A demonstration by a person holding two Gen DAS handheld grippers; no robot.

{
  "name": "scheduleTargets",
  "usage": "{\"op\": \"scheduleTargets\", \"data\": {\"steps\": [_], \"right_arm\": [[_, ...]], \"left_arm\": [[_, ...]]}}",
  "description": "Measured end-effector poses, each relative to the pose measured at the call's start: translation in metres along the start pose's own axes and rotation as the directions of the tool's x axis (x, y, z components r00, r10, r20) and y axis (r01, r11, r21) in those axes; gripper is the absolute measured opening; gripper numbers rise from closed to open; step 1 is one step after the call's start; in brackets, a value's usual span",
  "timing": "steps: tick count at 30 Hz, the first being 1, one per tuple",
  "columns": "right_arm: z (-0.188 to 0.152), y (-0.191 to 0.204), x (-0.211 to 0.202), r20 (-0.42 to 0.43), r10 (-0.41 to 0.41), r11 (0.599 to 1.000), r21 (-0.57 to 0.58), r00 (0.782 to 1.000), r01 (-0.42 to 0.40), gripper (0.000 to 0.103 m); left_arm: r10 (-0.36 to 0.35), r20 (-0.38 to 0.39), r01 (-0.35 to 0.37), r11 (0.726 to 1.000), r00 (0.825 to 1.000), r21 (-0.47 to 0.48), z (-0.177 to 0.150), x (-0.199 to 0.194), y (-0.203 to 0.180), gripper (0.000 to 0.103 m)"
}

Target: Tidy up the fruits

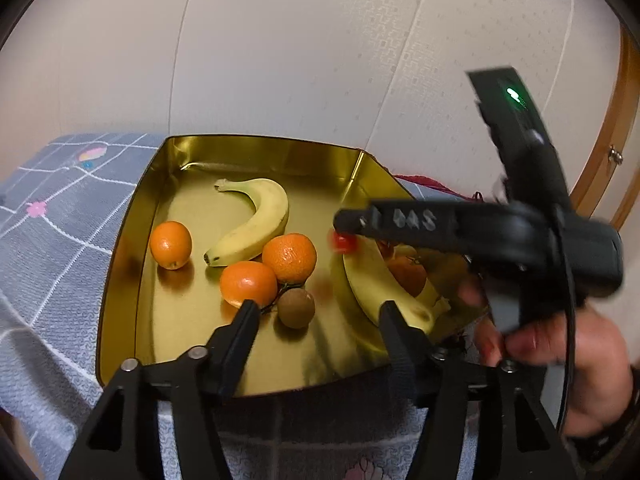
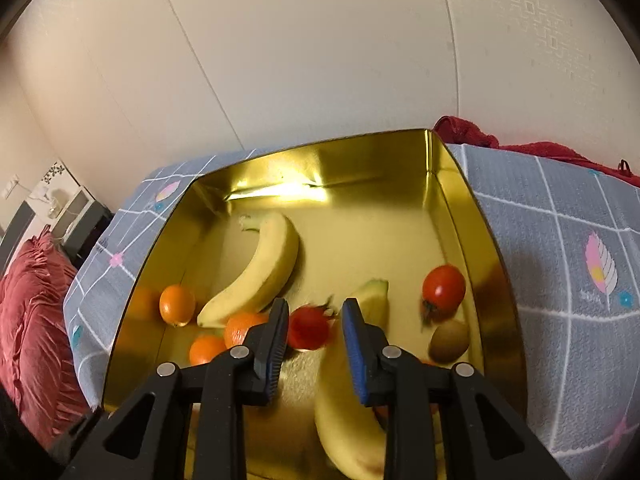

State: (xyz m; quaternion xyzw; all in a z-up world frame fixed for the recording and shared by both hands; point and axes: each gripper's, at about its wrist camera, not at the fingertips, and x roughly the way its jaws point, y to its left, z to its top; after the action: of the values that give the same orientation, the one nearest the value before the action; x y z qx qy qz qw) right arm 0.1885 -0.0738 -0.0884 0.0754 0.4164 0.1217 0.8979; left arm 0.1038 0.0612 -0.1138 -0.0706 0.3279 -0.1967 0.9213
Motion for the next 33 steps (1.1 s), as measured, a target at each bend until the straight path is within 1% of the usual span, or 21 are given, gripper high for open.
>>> {"op": "scheduleTargets", "data": {"steps": [1, 4, 5, 7, 8, 10, 12, 13, 18, 20, 21, 22, 23, 24, 27, 29, 33], "right_arm": [[0.002, -0.002, -0.002, 0.002, 0.000, 1.000, 0.014, 1.000, 0.000, 0.032], [0.003, -0.007, -0.018, 0.034, -0.001, 0.999, 0.042, 0.999, -0.001, 0.035], [0.001, -0.008, -0.024, 0.042, -0.010, 0.999, 0.043, 0.999, 0.008, 0.035], [-0.004, -0.010, -0.038, 0.066, -0.033, 0.998, 0.047, 0.997, 0.030, 0.035], [-0.007, -0.010, -0.044, 0.076, -0.041, 0.998, 0.048, 0.996, 0.037, 0.036], [-0.016, -0.010, -0.059, 0.093, -0.080, 0.996, 0.055, 0.992, 0.075, 0.036], [-0.025, -0.011, -0.071, 0.102, -0.111, 0.993, 0.059, 0.989, 0.105, 0.036], [-0.030, -0.011, -0.076, 0.102, -0.132, 0.990, 0.064, 0.986, 0.126, 0.036], [-0.052, -0.005, -0.094, 0.095, -0.210, 0.977, 0.065, 0.973, 0.204, 0.038], [-0.060, -0.001, -0.101, 0.104, -0.230, 0.973, 0.062, 0.968, 0.224, 0.040], [-0.064, 0.002, -0.105, 0.107, -0.235, 0.971, 0.059, 0.966, 0.230, 0.051], [-0.066, 0.004, -0.107, 0.108, -0.238, 0.971, 0.058, 0.965, 0.232, 0.059], [-0.068, 0.006, -0.110, 0.111, -0.238, 0.971, 0.059, 0.965, 0.233, 0.070], [-0.072, 0.008, -0.114, 0.118, -0.233, 0.972, 0.063, 0.965, 0.227, 0.071], [-0.077, 0.014, -0.120, 0.125, -0.227, 0.973, 0.067, 0.966, 0.220, 0.071], [-0.077, 0.020, -0.123, 0.134, -0.233, 0.972, 0.058, 0.963, 0.227, 0.071], [-0.080, 0.029, -0.132, 0.156, -0.256, 0.967, 0.041, 0.954, 0.253, 0.071]], "left_arm": [[0.009, 0.003, -0.009, 1.000, 1.000, 0.002, 0.000, -0.002, -0.001, 0.073], [0.032, 0.031, -0.032, 0.999, 0.999, 0.003, 0.000, -0.012, -0.002, 0.079], [0.046, 0.042, -0.046, 0.999, 0.998, 0.005, 0.000, -0.015, -0.003, 0.082], [0.091, 0.074, -0.092, 0.996, 0.993, 0.009, 0.000, -0.022, -0.004, 0.093], [0.108, 0.096, -0.109, 0.994, 0.989, 0.005, 0.000, -0.027, -0.005, 0.096], [0.139, 0.123, -0.139, 0.990, 0.983, -0.005, 0.002, -0.034, -0.005, 0.103], [0.159, 0.137, -0.158, 0.987, 0.978, -0.016, 0.003, -0.041, -0.005, 0.103], [0.160, 0.134, -0.159, 0.987, 0.978, -0.018, 0.003, -0.044, -0.004, 0.103], [0.189, 0.106, -0.185, 0.982, 0.976, -0.048, 0.003, -0.056, -0.001, 0.103], [0.225, 0.089, -0.220, 0.974, 0.970, -0.056, 0.002, -0.062, 0.000, 0.103], [0.249, 0.087, -0.245, 0.968, 0.965, -0.054, 0.001, -0.064, 0.000, 0.103], [0.273, 0.086, -0.270, 0.962, 0.958, -0.049, 0.001, -0.067, -0.001, 0.103], [0.294, 0.082, -0.291, 0.956, 0.952, -0.043, 0.001, -0.069, -0.001, 0.103], [0.321, 0.071, -0.319, 0.947, 0.945, -0.034, 0.001, -0.071, -0.002, 0.103], [0.352, 0.071, -0.352, 0.936, 0.933, -0.018, 0.000, -0.078, -0.004, 0.103], [0.357, 0.071, -0.356, 0.934, 0.932, -0.018, 0.000, -0.083, -0.005, 0.103], [0.348, 0.074, -0.346, 0.937, 0.934, -0.036, 0.000, -0.094, -0.006, 0.103]]}}
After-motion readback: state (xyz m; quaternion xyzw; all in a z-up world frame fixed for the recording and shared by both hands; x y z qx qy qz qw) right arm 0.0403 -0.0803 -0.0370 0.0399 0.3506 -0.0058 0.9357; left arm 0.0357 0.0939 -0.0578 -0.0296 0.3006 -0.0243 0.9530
